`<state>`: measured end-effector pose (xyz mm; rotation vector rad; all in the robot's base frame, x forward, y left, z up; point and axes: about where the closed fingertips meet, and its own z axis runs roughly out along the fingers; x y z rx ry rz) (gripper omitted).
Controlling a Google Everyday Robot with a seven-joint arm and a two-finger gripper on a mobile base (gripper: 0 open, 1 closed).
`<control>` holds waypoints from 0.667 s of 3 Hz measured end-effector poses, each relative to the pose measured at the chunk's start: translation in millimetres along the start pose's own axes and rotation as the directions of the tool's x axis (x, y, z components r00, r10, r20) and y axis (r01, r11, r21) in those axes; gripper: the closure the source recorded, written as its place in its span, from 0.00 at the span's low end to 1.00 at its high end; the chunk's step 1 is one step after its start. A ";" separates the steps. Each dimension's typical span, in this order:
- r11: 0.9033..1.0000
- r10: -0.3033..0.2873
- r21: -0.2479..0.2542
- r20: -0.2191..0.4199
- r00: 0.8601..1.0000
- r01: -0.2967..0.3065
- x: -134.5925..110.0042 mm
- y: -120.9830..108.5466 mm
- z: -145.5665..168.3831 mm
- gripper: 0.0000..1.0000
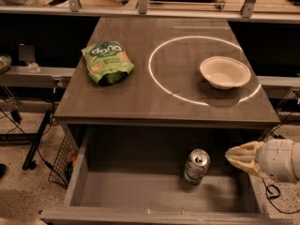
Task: Place 7up can into top drawer
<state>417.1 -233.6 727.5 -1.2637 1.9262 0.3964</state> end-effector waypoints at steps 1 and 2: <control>0.999 -0.020 0.029 -0.031 0.999 0.021 -9.7 -8.6 -31.6 0.99; 0.993 -0.081 0.079 -0.034 0.996 0.084 -56.9 -28.8 -82.5 1.00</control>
Offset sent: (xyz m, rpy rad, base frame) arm 0.0017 -0.0433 0.1660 -0.1137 -0.1474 -0.0215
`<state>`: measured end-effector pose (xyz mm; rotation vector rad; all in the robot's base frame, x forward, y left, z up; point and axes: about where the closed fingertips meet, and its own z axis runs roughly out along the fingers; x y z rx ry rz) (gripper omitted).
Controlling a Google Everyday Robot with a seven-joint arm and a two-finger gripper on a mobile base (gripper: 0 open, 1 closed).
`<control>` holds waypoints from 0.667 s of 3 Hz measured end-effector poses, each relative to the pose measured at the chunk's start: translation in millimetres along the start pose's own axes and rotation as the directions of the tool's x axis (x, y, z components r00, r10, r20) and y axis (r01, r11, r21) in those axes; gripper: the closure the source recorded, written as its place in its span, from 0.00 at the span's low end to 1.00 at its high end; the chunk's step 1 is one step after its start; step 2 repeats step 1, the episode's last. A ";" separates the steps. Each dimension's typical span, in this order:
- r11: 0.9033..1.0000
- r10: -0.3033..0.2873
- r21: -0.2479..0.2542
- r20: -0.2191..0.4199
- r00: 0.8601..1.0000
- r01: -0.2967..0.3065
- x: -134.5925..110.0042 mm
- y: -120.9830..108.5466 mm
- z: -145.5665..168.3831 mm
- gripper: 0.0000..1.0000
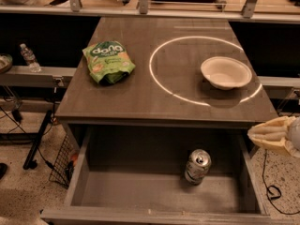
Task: Place 7up can into top drawer
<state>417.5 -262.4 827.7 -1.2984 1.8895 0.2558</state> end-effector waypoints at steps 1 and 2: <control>1.000 0.000 0.000 0.000 1.000 0.000 0.0 0.0 0.0 1.00; 1.000 0.000 0.000 0.000 1.000 0.000 0.0 0.0 0.0 1.00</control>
Offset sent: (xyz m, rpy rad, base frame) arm 0.0000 0.0000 0.0000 0.0000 0.0000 0.0000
